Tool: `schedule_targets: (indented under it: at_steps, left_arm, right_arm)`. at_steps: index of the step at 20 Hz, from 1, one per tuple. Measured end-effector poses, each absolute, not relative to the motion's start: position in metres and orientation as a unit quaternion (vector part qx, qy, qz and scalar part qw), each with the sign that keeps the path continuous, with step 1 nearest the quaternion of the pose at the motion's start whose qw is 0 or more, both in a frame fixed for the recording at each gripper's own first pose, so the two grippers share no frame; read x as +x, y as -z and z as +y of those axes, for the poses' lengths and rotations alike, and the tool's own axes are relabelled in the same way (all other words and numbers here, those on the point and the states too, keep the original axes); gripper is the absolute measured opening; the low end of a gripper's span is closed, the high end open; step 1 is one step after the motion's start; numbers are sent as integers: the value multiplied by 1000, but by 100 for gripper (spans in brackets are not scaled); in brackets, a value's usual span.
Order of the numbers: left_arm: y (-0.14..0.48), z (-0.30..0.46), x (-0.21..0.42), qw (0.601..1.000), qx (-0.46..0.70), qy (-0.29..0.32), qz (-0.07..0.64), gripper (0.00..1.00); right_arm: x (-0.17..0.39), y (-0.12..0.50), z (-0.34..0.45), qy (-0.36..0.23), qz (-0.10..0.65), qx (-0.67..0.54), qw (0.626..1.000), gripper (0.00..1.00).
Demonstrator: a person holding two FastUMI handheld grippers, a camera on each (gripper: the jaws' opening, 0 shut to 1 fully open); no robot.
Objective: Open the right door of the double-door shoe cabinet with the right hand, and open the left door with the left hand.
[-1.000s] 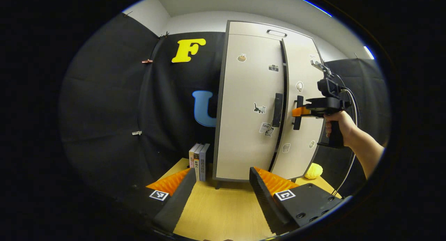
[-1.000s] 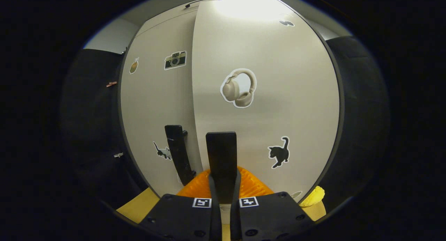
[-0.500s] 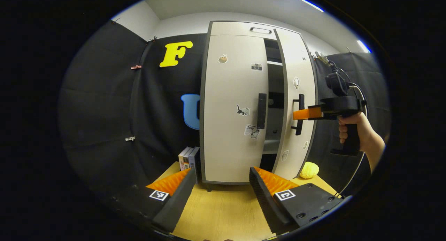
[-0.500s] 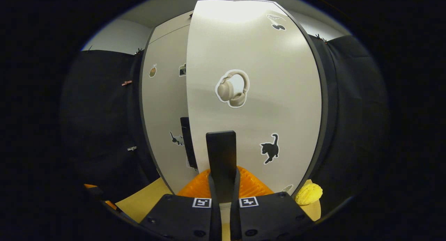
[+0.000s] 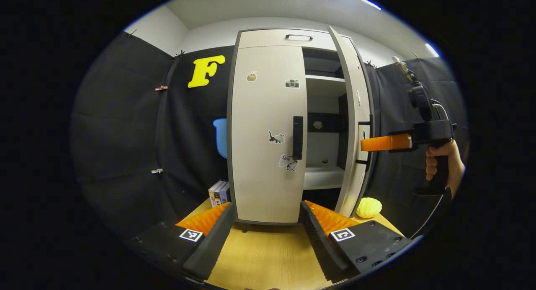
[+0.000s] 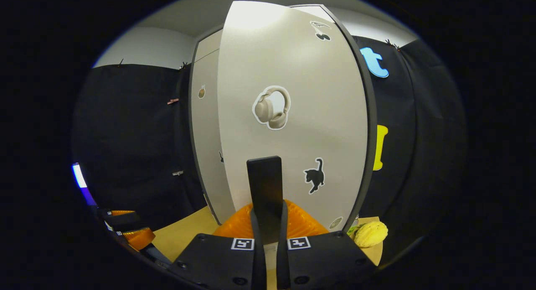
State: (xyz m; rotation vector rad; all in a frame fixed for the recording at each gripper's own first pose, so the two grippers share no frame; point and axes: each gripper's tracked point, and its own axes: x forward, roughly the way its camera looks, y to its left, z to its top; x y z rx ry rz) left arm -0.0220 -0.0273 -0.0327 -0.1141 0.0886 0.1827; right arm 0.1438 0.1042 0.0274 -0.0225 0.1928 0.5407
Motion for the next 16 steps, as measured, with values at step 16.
schedule_targets:
  at_steps: [16]
  left_arm:
    - [55, -89, -11, 991, -82, -76, 73, 95]
  right_arm:
    - [151, -37, 25, -165, 66, -87, 980, 13]
